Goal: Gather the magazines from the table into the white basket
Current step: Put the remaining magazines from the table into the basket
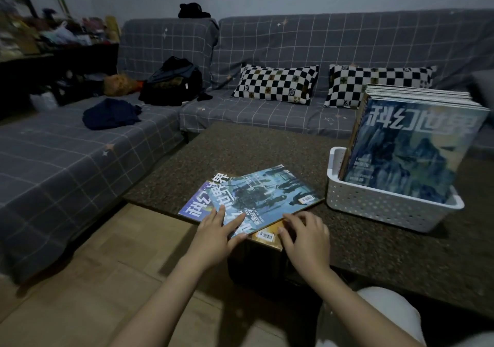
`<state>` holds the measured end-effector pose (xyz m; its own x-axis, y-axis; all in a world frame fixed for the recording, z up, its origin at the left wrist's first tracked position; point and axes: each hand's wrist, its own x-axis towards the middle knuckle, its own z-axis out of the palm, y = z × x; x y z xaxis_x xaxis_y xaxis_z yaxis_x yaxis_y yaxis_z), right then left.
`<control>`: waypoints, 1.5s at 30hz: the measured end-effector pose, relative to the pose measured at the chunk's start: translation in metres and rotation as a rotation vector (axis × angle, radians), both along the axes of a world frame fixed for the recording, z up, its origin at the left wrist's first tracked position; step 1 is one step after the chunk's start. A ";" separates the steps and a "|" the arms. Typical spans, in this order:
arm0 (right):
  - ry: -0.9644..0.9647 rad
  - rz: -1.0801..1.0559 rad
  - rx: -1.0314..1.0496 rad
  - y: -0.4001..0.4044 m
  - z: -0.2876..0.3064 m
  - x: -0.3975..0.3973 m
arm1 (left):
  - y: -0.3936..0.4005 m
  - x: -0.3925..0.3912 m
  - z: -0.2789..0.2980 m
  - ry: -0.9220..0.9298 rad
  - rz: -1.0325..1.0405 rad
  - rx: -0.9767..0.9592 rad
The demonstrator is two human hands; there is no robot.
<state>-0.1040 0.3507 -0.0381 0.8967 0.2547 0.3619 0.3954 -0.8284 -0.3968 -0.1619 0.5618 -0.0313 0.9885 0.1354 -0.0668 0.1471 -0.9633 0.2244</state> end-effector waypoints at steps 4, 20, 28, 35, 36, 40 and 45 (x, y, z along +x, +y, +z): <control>0.242 0.059 -0.144 0.007 0.006 0.040 | 0.020 0.001 0.001 -0.038 -0.004 0.007; 0.415 -0.217 -0.100 0.017 0.019 0.047 | 0.016 0.041 0.025 -0.399 0.700 -0.818; 0.447 -0.260 0.298 0.014 0.018 0.004 | -0.025 0.040 0.025 -0.707 0.779 -1.956; 0.443 -0.200 0.416 0.008 0.015 -0.015 | -0.085 0.040 0.026 -0.449 0.659 -1.952; 0.453 -0.213 0.360 0.003 0.017 -0.014 | -0.086 0.039 0.030 -0.463 0.673 -1.932; 0.460 -0.106 0.259 -0.021 0.033 -0.003 | -0.082 0.031 0.061 -0.519 0.485 -1.786; 0.545 0.133 0.444 -0.034 0.068 0.010 | -0.072 0.017 0.116 -0.496 0.120 -1.595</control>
<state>-0.0943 0.3166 0.0298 0.9511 0.3071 -0.0337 0.1316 -0.5015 -0.8551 -0.1450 0.4894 0.0846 0.9446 0.3152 0.0917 -0.1820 0.2704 0.9454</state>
